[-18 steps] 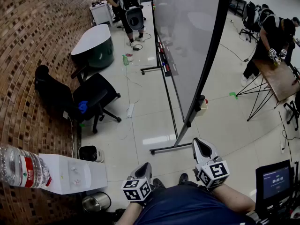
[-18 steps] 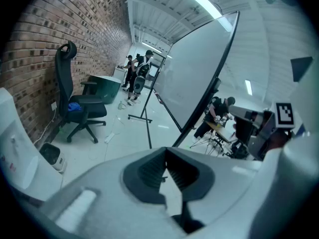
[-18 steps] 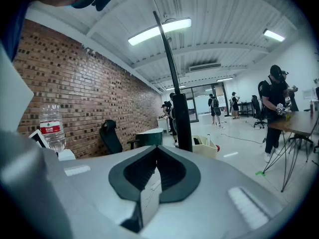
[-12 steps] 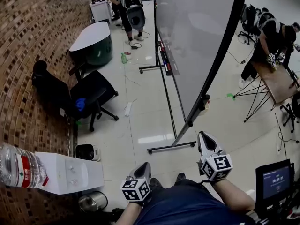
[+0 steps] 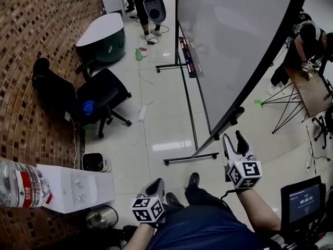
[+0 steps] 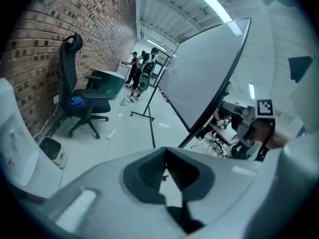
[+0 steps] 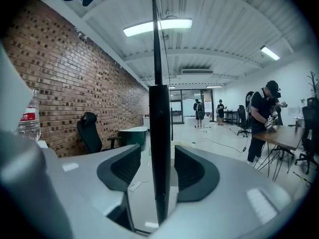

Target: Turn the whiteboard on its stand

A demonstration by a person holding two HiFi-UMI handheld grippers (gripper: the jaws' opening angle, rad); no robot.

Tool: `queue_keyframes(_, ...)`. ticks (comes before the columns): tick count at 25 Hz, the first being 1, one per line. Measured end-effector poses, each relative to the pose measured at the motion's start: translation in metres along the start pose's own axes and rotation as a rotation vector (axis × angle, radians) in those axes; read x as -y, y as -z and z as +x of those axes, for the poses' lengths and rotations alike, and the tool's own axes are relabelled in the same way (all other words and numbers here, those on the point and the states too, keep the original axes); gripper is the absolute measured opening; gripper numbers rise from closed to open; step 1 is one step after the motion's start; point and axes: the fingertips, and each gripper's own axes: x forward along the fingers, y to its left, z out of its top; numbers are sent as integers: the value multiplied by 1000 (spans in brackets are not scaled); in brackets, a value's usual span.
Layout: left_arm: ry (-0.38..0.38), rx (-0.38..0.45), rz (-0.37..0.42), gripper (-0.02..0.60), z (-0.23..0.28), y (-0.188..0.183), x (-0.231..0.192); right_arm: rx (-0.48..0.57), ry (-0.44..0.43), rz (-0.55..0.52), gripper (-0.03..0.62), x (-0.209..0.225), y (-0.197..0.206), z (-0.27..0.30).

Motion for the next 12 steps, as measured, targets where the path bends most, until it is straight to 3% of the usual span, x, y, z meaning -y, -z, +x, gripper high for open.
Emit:
queue_keyframes(4,-28,-2,9,6,14,-14,7,14,-35,-18,262,-2,-7,31)
queue_keyframes(8,-51,30,108,6,31,-51,17,74,-55,-37,311,-4,-15,64)
queue_keyframes(12,-48,76,173,6,44,-78,31,98,-92,-64,316,-10,-16,80)
